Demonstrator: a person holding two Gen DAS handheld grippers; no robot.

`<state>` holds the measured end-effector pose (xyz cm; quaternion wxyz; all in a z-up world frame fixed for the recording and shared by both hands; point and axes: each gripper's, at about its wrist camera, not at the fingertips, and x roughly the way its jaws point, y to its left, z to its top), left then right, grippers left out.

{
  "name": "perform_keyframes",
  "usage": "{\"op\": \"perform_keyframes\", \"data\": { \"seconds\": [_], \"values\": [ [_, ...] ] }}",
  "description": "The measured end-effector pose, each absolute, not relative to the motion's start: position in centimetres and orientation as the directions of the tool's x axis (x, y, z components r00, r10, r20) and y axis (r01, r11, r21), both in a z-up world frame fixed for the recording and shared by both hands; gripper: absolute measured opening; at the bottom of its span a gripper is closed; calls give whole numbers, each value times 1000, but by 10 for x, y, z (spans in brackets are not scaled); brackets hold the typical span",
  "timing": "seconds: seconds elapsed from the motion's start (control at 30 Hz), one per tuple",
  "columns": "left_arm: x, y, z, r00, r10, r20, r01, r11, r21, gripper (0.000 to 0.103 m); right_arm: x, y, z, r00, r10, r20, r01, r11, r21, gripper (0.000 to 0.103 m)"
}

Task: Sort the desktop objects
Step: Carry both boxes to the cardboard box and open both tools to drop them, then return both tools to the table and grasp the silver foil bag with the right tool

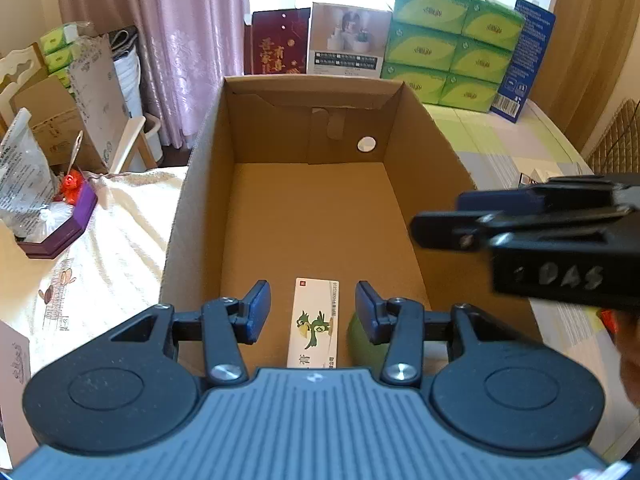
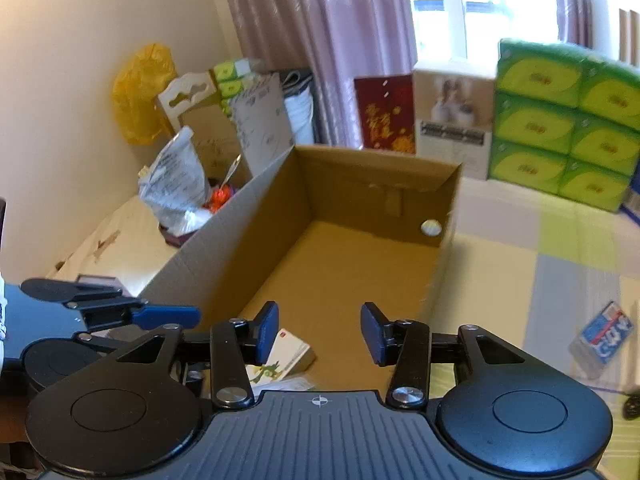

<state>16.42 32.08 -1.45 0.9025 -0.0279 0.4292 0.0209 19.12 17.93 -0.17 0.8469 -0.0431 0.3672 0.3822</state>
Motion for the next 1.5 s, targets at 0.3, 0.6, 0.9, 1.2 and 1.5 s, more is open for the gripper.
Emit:
{"op": "perform_keyframes", "data": {
  "seconds": [0.3,0.6,0.9,1.2,1.5],
  "values": [
    [127,295,23,683,33,-730,-84,996,-34,47,152,104,37,529,591,-610,-642,748,168,60],
    [83,227,55,734,-21,-679,-25,998,-57,59,95,-5,41,613,502,-611,-529,834,155,76],
    [60,141,47,725,-122,-678,79,992,-94,71,60,-115,24,650,392,-651,-396,906,150,86],
    [62,75,14,667,-175,-724,142,984,-107,95,59,-198,10,663,308,-682,-277,948,159,90],
    [89,39,-16,617,-167,-769,178,981,-70,101,106,-220,-8,586,331,-739,-308,935,175,91]
  ]
}}
